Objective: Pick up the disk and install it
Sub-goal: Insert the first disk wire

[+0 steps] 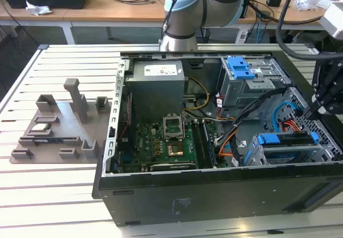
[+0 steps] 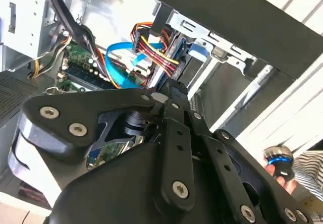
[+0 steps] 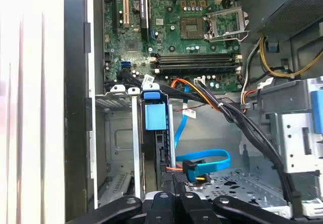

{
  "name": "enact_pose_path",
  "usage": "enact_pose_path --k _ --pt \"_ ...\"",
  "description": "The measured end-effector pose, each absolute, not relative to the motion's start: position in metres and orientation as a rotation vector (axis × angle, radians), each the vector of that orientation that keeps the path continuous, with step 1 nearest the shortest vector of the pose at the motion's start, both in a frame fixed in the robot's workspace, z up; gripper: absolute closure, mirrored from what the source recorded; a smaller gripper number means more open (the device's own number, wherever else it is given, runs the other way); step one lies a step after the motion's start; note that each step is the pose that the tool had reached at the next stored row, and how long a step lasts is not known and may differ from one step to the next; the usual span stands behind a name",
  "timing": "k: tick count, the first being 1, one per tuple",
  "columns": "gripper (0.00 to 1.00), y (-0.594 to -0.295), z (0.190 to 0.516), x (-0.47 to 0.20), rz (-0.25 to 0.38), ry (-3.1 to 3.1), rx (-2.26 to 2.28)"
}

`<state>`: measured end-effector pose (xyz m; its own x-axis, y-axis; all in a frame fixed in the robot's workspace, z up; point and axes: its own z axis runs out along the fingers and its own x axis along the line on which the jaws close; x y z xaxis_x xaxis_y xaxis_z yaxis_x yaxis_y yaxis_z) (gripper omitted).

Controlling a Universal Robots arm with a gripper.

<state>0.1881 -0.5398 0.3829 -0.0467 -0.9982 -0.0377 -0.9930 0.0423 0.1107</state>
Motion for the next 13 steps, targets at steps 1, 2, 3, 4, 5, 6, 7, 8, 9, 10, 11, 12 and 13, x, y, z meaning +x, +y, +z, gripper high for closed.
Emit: enact_pose_path --k 1,2,3,4,5,6,7,8,9,10,11,12,13 --pt "0.89 -0.540 0.386 0.188 -0.164 -2.232 2.134" --pt "0.89 -0.540 0.389 0.188 -0.164 -2.232 2.134" --pt "0.89 -0.540 0.392 0.188 -0.164 -2.232 2.134" --pt "0.89 -0.540 0.394 0.188 -0.164 -2.232 2.134" --pt "0.89 -0.540 0.397 0.188 -0.164 -2.232 2.134" --pt "0.89 -0.540 0.399 0.188 -0.164 -2.232 2.134" --pt "0.89 -0.540 0.399 0.188 -0.164 -2.232 2.134" --pt "0.89 -0.540 0.399 0.188 -0.164 -2.232 2.134" --pt "0.89 -0.540 0.399 0.188 -0.164 -2.232 2.134" --pt "0.89 -0.540 0.399 0.188 -0.164 -2.232 2.134" --pt "0.89 -0.540 0.399 0.188 -0.164 -2.232 2.134" --pt "0.89 -0.540 0.399 0.188 -0.164 -2.232 2.134" --pt "0.89 -0.540 0.399 0.188 -0.164 -2.232 2.134"
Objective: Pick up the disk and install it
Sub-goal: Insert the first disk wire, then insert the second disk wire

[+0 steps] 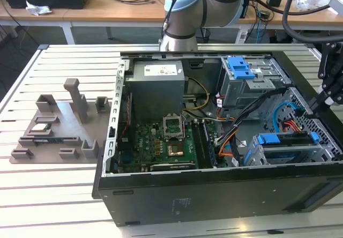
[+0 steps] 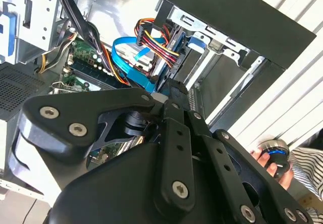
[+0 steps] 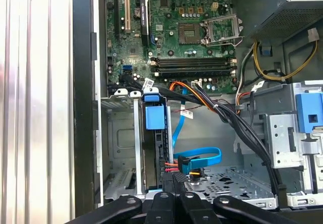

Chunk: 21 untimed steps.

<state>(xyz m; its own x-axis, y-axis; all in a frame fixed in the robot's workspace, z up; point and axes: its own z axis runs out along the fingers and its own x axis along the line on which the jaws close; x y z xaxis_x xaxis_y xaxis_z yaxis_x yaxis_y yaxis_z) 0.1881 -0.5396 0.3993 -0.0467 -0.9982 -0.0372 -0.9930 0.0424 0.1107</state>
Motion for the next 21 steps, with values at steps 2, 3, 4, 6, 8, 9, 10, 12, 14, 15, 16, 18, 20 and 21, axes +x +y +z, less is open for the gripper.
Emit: enact_pose_path --k 2,3,4,6,8,9,10,12,14,15,16,18,20,21 --pt "0.89 -0.540 0.399 0.188 -0.164 -2.232 2.134" --pt "0.89 -0.540 0.399 0.188 -0.164 -2.232 2.134" --pt "0.89 -0.540 0.399 0.188 -0.164 -2.232 2.134" --pt "0.89 -0.540 0.399 0.188 -0.164 -2.232 2.134" --pt "0.71 -0.540 0.399 0.188 -0.164 -2.231 2.134" --pt "0.64 -0.540 0.399 0.188 -0.164 -2.232 2.134" --pt "0.58 -0.540 0.400 0.188 -0.164 -2.232 2.134" --pt "0.58 -0.540 0.400 0.187 -0.163 -2.231 2.134" --pt "0.58 -0.537 0.399 0.179 -0.164 -2.231 2.134" --pt "0.58 -0.537 0.399 0.178 -0.164 -2.231 2.134" --pt "0.58 -0.537 0.398 0.177 -0.164 -2.232 2.134" --pt "0.58 -0.534 0.392 0.177 -0.165 -2.232 2.134" --pt "0.58 -0.533 0.388 0.177 -0.165 -2.232 2.134" --pt "0.58 -0.532 0.386 0.177 -0.165 -2.232 2.134"
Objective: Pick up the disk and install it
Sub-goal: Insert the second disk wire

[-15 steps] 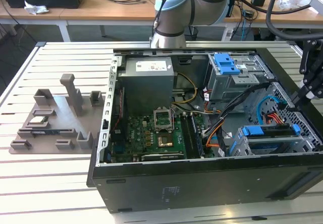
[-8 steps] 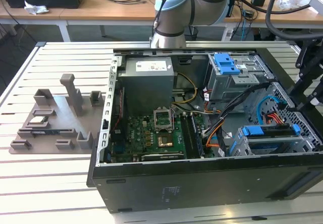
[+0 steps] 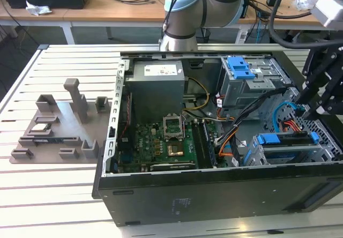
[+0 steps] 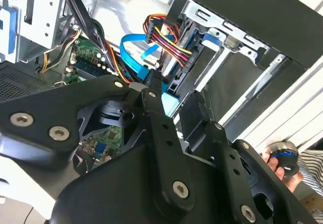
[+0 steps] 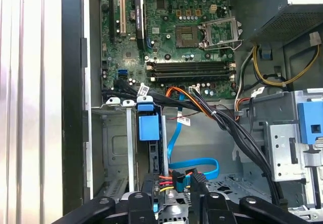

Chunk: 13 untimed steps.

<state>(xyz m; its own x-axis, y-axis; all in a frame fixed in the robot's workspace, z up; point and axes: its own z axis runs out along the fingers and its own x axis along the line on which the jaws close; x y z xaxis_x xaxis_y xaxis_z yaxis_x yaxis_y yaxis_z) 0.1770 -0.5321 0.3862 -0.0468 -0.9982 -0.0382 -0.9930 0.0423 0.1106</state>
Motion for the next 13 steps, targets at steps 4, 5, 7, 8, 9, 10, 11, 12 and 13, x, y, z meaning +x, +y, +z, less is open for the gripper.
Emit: enact_pose_path --k 4,5,7,8,9,10,11,12,13 --pt "0.58 -0.5310 0.3783 0.1770 -0.166 -2.232 2.135" --pt "0.58 -0.5310 0.3783 0.1770 -0.167 -2.233 2.135" --pt "0.58 -0.5310 0.3783 0.1770 -0.168 -2.233 2.136" --pt "0.59 -0.5310 0.3783 0.1770 -0.168 -2.233 2.136" --pt "0.73 -0.5310 0.3783 0.1770 -0.169 -2.233 2.136" --pt "0.73 -0.5310 0.3783 0.1770 -0.170 -2.234 2.137" --pt "0.78 -0.5310 0.3783 0.1770 -0.171 -2.234 2.137" --pt "0.84 -0.5310 0.3783 0.1770 -0.171 -2.234 2.137" --pt "0.84 -0.5311 0.3783 0.1770 -0.172 -2.234 2.137"
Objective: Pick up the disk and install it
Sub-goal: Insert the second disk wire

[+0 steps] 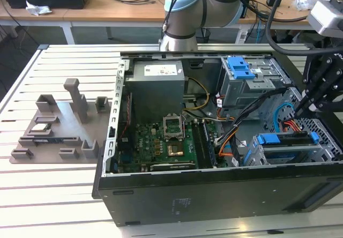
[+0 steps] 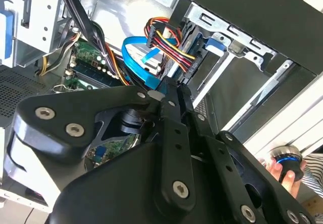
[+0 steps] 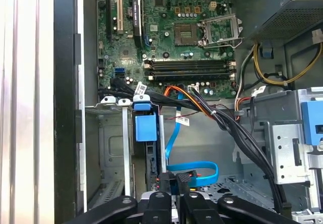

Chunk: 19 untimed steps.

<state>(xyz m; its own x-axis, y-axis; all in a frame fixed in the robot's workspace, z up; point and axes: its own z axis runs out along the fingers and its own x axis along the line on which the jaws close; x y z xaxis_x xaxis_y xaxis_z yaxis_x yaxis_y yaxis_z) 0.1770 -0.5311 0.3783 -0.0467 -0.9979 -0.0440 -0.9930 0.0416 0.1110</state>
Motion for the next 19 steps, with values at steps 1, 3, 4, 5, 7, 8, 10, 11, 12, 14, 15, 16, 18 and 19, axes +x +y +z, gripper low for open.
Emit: enact_pose_path --k 1,3,4,5,7,8,10,11,12,14,15,16,18,19 --pt "0.84 -0.531 0.378 0.177 -0.172 -2.234 2.138" --pt "0.84 -0.532 0.378 0.177 -0.172 -2.235 2.137" --pt "0.84 -0.532 0.378 0.176 -0.171 -2.234 2.137" --pt "0.84 -0.534 0.377 0.175 -0.166 -2.232 2.135" --pt "0.84 -0.536 0.375 0.174 -0.162 -2.231 2.133" --pt "0.84 -0.537 0.372 0.173 -0.159 -2.230 2.132" --pt "0.84 -0.539 0.369 0.173 -0.158 -2.229 2.132" --pt "0.84 -0.540 0.367 0.173 -0.157 -2.228 2.133" --pt "0.84 -0.540 0.365 0.173 -0.157 -2.226 2.134" --pt "0.84 -0.541 0.361 0.173 -0.156 -2.220 2.139" --pt "0.84 -0.541 0.359 0.173 -0.156 -2.218 2.141" --pt "0.84 -0.542 0.358 0.172 -0.156 -2.214 2.144" --pt "0.84 -0.541 0.356 0.172 -0.156 -2.210 2.148" --pt "0.84 -0.542 0.354 0.172 -0.156 -2.206 2.152"
